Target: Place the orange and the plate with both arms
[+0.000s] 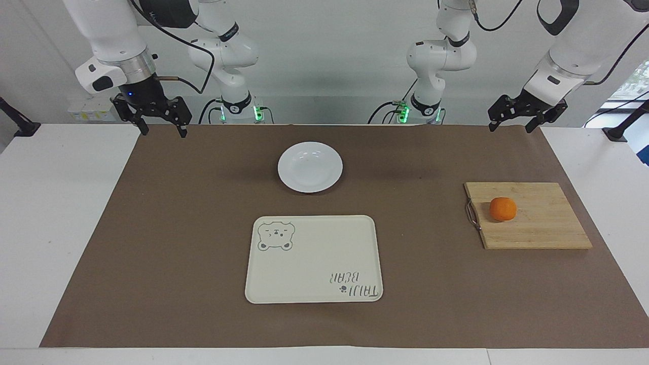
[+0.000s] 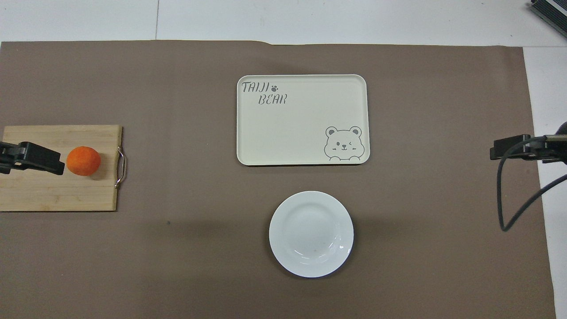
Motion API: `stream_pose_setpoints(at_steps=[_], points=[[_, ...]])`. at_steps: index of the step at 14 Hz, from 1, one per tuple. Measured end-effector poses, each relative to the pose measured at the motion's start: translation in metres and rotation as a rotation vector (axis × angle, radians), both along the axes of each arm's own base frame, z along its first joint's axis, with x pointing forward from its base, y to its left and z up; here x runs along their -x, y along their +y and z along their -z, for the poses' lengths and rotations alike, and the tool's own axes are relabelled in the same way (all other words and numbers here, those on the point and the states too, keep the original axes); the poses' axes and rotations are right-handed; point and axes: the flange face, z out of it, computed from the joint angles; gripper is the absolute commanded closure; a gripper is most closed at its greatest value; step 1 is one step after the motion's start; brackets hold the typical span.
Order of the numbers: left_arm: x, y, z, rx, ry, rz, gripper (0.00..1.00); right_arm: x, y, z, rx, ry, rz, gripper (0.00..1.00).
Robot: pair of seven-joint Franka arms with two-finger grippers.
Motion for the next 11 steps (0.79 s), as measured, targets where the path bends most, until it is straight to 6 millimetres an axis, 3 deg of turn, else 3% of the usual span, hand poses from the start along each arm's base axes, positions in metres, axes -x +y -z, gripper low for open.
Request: stream_pose_setpoints(at_steps=[6,11], points=[[-0.004,0.006,0.002,0.000,-0.029,-0.010,0.00,0.000,0.000,0.000,0.001,0.000,-0.025,0.00],[-0.014,0.036,0.026,0.001,-0.068,-0.030,0.00,0.000,0.000,0.000,0.002,0.002,-0.072,0.00]])
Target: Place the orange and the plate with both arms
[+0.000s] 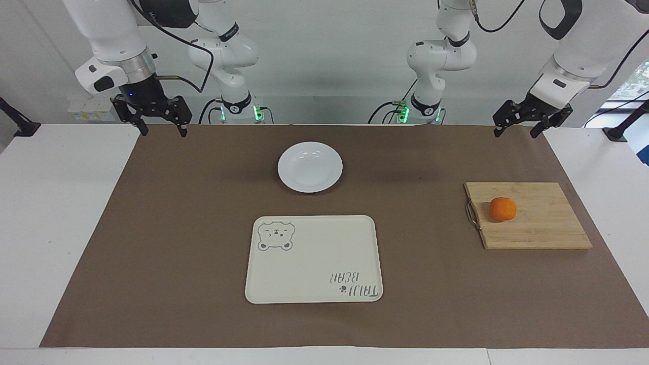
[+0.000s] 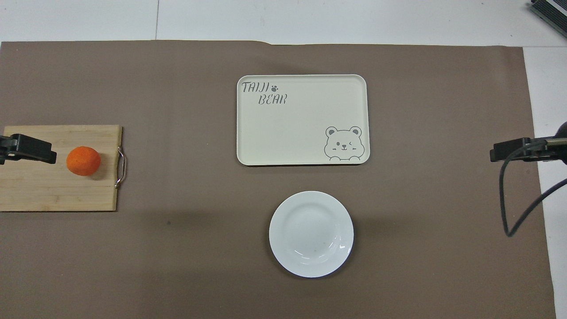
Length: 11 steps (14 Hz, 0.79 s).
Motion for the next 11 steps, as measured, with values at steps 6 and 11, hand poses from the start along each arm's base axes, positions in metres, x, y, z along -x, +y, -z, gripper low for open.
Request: stream_pose_setpoints(at_steps=[6,11], points=[[-0.006,0.031,0.039,0.001,-0.029,0.027,0.00,0.000,0.001,0.002,-0.003,0.005,-0.001,0.00],[-0.013,0.045,0.078,-0.002,-0.044,0.031,0.00,0.000,0.001,0.003,-0.003,0.006,-0.001,0.00]])
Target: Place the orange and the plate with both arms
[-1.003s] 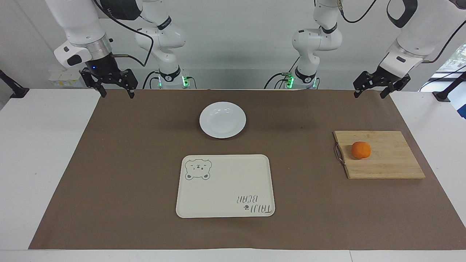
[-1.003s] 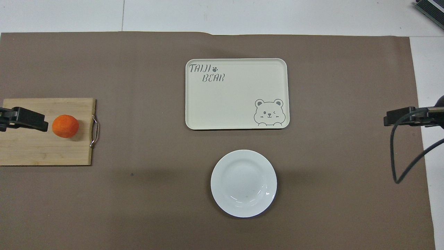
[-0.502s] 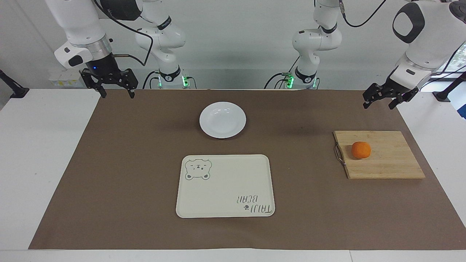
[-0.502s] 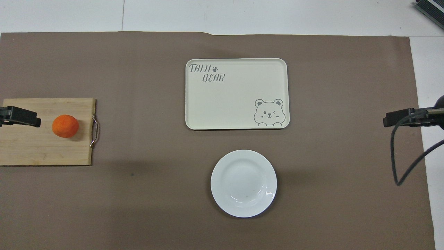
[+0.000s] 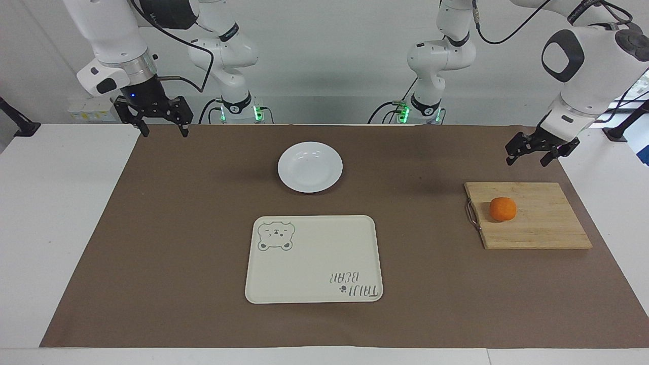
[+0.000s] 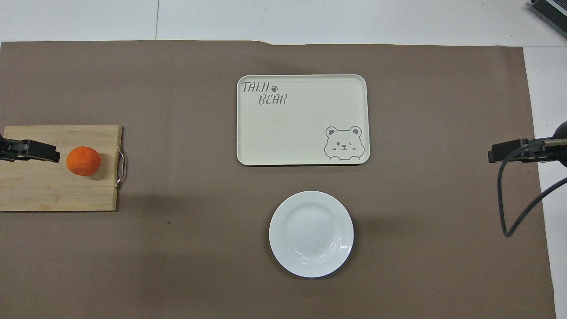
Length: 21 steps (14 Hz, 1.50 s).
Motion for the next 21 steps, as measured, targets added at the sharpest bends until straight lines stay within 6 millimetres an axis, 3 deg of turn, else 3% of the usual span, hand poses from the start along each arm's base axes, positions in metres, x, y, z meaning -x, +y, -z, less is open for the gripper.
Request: stream_pose_setpoints(at_steps=[6,11,16,21], points=[[-0.022,0.016,0.061,-0.002,0.023,0.007,0.00,0.000,-0.003,-0.001,0.000,0.002,0.006,0.00],[-0.036,0.042,0.120,-0.002,0.046,-0.025,0.00,0.001,-0.003,0.000,0.000,0.009,0.005,0.00],[-0.029,0.040,0.157,0.056,0.054,-0.066,0.00,0.001,-0.003,0.001,0.000,0.011,0.005,0.00],[-0.023,0.038,0.171,0.079,0.055,-0.096,0.00,0.001,-0.003,0.001,0.000,0.013,0.005,0.00]])
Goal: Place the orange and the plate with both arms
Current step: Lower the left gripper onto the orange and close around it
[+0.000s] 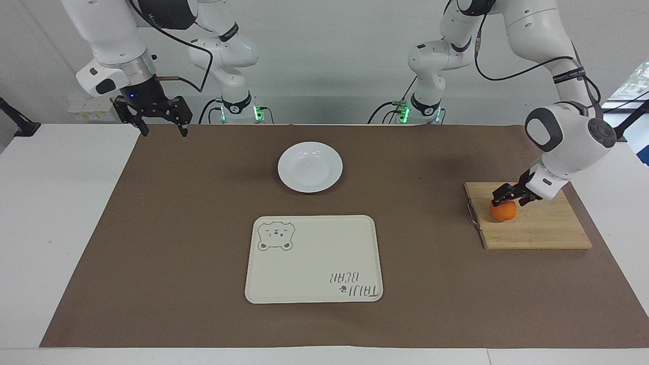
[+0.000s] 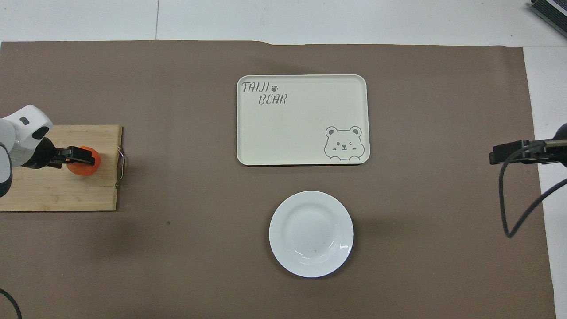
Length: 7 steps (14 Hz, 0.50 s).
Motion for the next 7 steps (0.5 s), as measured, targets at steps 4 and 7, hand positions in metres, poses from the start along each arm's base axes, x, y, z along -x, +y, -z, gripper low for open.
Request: stream_pose_setpoints(at_steps=[4,7], points=[[0.006,-0.002,0.016,-0.007,-0.018,-0.003,0.00,0.000,0.000,0.000,0.000,0.000,0.000,0.00],[0.006,-0.002,0.019,-0.011,-0.033,-0.005,0.55,0.000,0.000,0.000,0.000,0.000,0.000,0.00]])
